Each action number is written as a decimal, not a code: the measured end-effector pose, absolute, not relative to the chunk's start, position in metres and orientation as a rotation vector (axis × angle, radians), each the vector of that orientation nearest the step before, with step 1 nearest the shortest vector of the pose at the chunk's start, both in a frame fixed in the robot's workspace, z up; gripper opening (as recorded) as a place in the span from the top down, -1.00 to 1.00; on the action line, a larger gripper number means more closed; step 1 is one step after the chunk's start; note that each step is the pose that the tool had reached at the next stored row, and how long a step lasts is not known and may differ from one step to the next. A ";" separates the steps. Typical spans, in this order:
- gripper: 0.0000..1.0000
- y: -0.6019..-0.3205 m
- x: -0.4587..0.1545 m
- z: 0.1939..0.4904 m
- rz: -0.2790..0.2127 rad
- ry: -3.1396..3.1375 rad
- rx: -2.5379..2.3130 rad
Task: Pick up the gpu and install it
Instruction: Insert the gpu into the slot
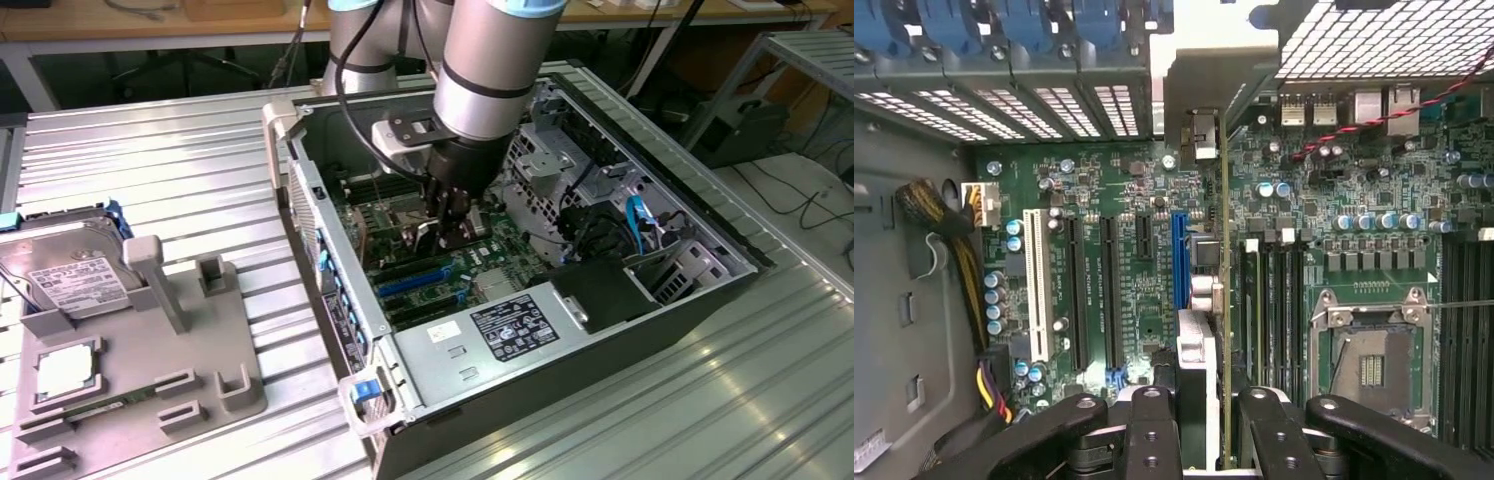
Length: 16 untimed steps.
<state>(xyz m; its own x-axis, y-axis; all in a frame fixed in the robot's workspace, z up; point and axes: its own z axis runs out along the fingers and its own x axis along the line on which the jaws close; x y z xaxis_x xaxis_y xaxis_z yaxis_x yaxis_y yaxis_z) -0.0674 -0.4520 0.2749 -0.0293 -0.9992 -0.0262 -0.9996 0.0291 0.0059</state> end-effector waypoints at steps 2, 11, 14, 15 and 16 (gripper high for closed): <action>0.44 -0.453 -0.067 0.273 0.036 2.243 -2.178; 0.44 -0.454 -0.068 0.269 0.030 2.239 -2.175; 0.44 -0.457 -0.068 0.269 0.030 2.239 -2.175; 0.44 -0.460 -0.068 0.269 0.030 2.239 -2.174; 0.44 -0.463 -0.069 0.269 0.030 2.239 -2.174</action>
